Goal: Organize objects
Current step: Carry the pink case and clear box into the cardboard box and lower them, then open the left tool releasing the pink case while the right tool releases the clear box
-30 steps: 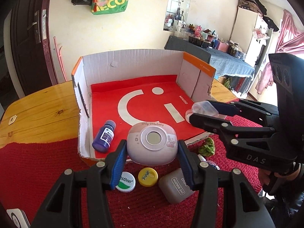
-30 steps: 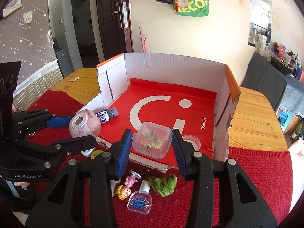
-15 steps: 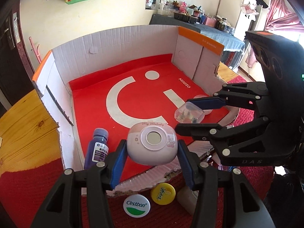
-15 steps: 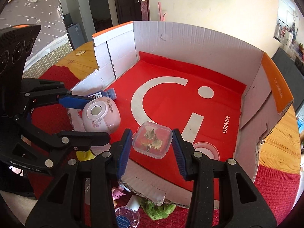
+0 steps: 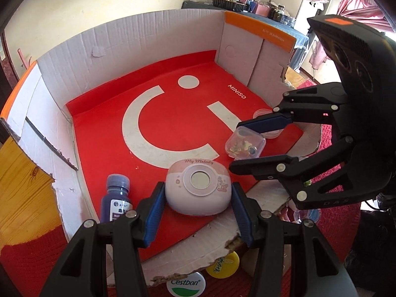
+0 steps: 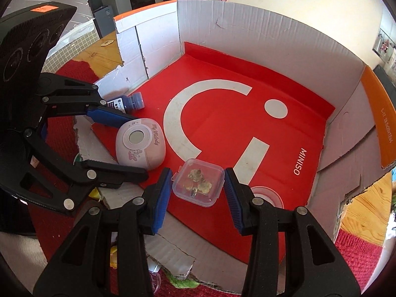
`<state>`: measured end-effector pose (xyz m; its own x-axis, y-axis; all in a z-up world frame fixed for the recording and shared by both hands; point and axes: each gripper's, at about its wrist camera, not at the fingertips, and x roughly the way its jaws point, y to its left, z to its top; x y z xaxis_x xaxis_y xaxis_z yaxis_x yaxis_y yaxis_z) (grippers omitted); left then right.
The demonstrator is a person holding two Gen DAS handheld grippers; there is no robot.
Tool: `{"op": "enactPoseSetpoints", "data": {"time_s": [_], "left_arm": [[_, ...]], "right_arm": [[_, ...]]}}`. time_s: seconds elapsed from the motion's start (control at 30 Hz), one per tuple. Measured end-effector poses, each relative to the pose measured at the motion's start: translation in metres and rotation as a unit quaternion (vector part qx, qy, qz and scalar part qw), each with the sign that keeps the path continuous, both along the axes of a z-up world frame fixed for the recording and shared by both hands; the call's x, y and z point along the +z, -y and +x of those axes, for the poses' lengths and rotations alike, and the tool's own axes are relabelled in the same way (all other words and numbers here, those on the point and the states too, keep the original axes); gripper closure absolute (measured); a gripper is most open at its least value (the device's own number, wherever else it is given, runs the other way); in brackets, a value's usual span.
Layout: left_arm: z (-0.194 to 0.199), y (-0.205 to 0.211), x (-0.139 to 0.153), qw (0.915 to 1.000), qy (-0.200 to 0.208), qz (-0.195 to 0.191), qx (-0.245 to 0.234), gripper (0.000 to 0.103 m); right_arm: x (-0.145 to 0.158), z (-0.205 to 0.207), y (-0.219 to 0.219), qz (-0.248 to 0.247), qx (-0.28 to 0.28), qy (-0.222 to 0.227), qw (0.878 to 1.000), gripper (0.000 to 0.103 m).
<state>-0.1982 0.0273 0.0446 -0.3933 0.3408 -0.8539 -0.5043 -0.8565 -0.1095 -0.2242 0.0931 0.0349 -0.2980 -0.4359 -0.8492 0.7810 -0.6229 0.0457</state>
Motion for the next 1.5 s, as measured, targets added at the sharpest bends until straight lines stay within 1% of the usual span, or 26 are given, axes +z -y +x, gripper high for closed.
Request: {"op": "enactPoseSetpoints", "data": {"time_s": [0.13,0.33,0.47,0.7,1.13,1.5], "left_arm": [[-0.002,0.0,0.0,1.0,0.004,0.001,-0.008,0.048],[-0.003,0.001,-0.001,0.9999,0.009,0.001,-0.007,0.048],[-0.005,0.0,-0.003,0.9999,0.011,-0.003,-0.009,0.048],[-0.001,-0.005,-0.003,0.9995,0.006,-0.025,-0.02,0.048],[0.005,-0.006,-0.003,0.9994,0.005,-0.027,-0.019,0.048],[0.016,-0.006,0.001,0.9995,0.004,-0.028,-0.017,0.044]], "right_arm": [[-0.003,-0.004,0.0,0.002,0.004,0.011,1.0,0.062],[-0.004,-0.007,0.0,-0.003,0.007,0.022,1.0,0.062],[-0.005,-0.006,0.002,0.001,0.012,0.02,1.0,0.061],[-0.008,-0.007,0.008,0.007,0.015,0.017,1.0,0.061],[-0.011,-0.008,0.011,0.011,0.018,0.013,1.0,0.061],[-0.011,-0.008,0.01,0.013,0.02,0.013,1.0,0.06]]}}
